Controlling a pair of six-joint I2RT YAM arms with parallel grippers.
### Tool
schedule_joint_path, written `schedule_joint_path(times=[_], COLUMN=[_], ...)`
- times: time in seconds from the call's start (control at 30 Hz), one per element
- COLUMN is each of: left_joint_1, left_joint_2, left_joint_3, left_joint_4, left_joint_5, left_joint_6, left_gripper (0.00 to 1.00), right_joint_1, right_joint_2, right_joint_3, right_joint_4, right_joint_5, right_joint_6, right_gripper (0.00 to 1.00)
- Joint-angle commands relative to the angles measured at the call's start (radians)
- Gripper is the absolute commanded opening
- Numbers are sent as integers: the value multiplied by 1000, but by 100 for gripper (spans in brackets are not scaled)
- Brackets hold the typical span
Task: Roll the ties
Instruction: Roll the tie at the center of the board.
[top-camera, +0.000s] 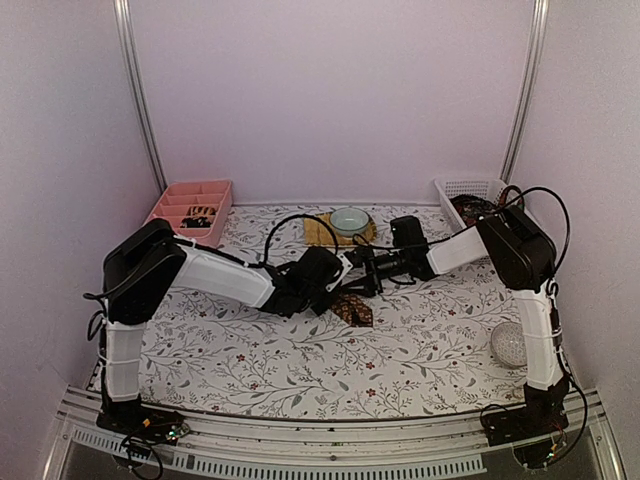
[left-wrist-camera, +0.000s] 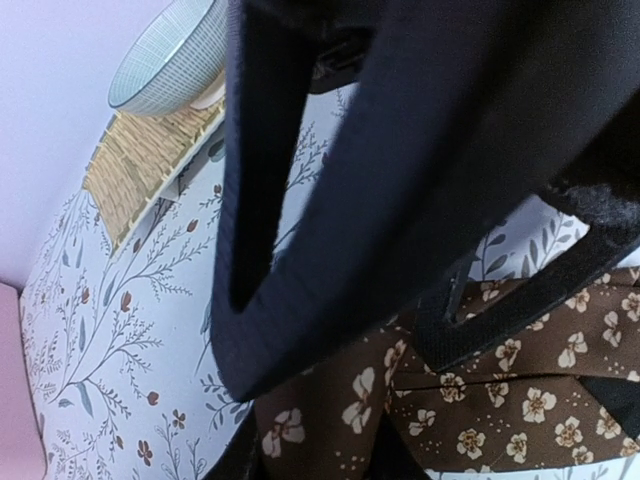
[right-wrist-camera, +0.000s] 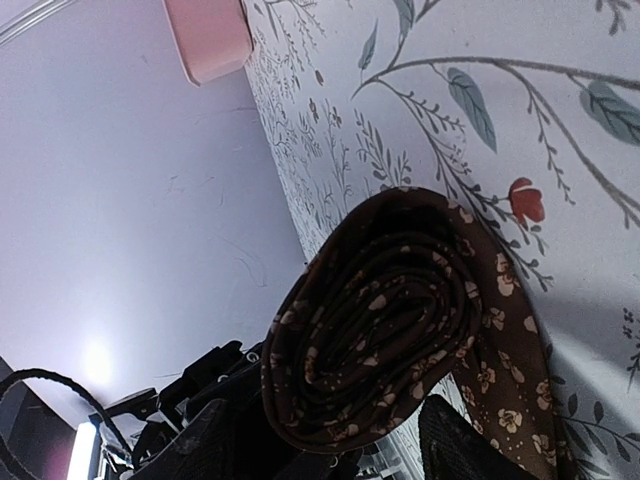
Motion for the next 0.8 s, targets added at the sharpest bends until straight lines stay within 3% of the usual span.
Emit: schedule_joint_path(times=[0.0, 0.27, 0.47, 0.63, 0.77], left_joint_1=[-23, -39, -41, -38, -31], left_joint_2=[28, 53, 46, 33, -13], left_joint_3=[-9, 16, 13, 10, -5], left_joint_4=[27, 9, 13, -4, -29], left_joint_5=[-38, -91, -58, -25, 34], left_joint_6=[36, 58, 64, 43, 7], left_gripper=[22, 24, 26, 43, 66], right_joint_1=[7, 39, 41, 40, 40], right_joint_2=[107, 123, 128, 127, 128], right_joint_3=[-25, -30, -27, -32, -38], right_joint_4=[134, 67, 70, 48, 12], right_joint_5=[-26, -14, -8, 5, 24], right_joint_6=[79, 40, 41, 24, -12], right_gripper=[62, 59, 48, 39, 37])
